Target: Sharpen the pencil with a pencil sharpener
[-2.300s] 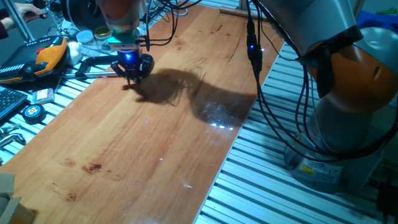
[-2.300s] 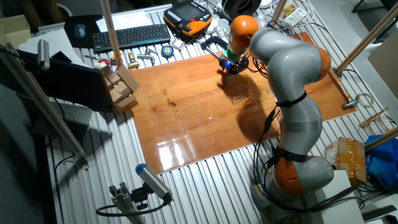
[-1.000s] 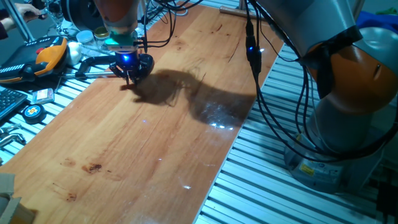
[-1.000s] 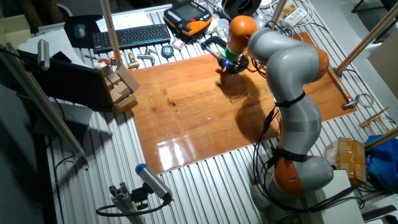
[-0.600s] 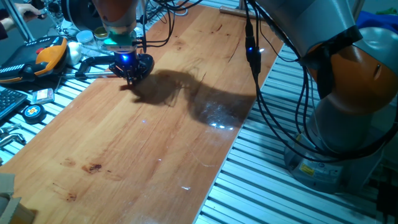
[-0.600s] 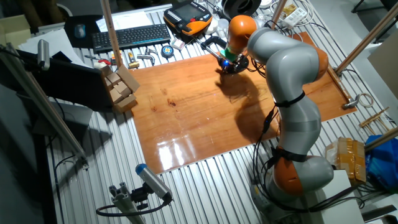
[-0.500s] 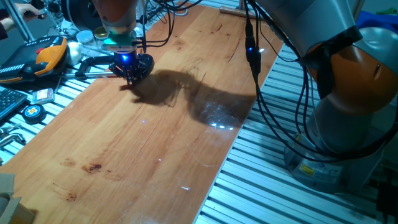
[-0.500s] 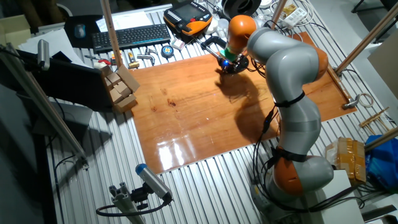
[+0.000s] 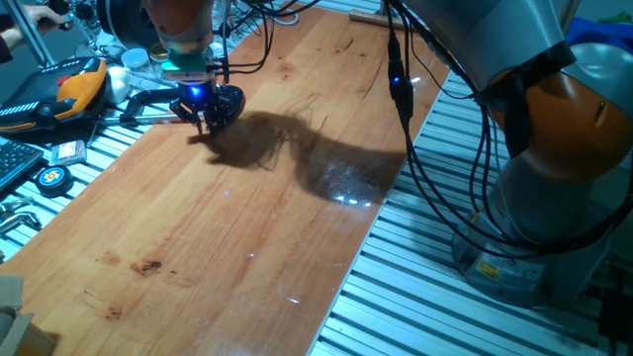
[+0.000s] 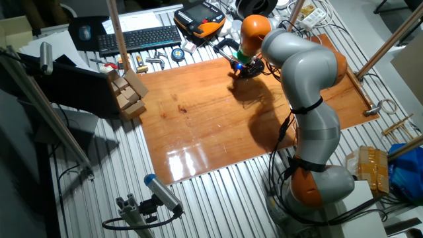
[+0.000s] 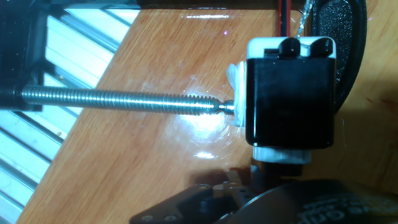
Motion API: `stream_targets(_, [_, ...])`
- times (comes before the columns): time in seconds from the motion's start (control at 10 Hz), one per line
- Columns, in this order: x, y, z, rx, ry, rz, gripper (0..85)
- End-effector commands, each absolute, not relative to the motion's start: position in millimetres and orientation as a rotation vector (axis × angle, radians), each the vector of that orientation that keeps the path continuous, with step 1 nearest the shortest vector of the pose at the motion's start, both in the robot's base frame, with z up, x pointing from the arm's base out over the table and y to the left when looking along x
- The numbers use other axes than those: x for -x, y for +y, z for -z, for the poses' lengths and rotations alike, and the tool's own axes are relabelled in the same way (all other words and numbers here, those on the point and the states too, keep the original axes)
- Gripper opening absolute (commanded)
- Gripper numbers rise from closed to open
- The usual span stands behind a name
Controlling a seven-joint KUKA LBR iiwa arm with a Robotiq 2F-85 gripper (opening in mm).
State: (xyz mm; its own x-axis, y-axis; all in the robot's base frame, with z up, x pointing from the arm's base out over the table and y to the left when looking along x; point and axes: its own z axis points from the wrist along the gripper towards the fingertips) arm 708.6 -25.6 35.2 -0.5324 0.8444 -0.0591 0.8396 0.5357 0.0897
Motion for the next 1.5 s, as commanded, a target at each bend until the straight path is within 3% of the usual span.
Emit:
stream_targets(0.0, [-709,-26,-35,-1.468,2.669,-0.078,17.0])
stream_targets(1.4, [-717,-18,-51,-1.463,2.682,-0.024,17.0])
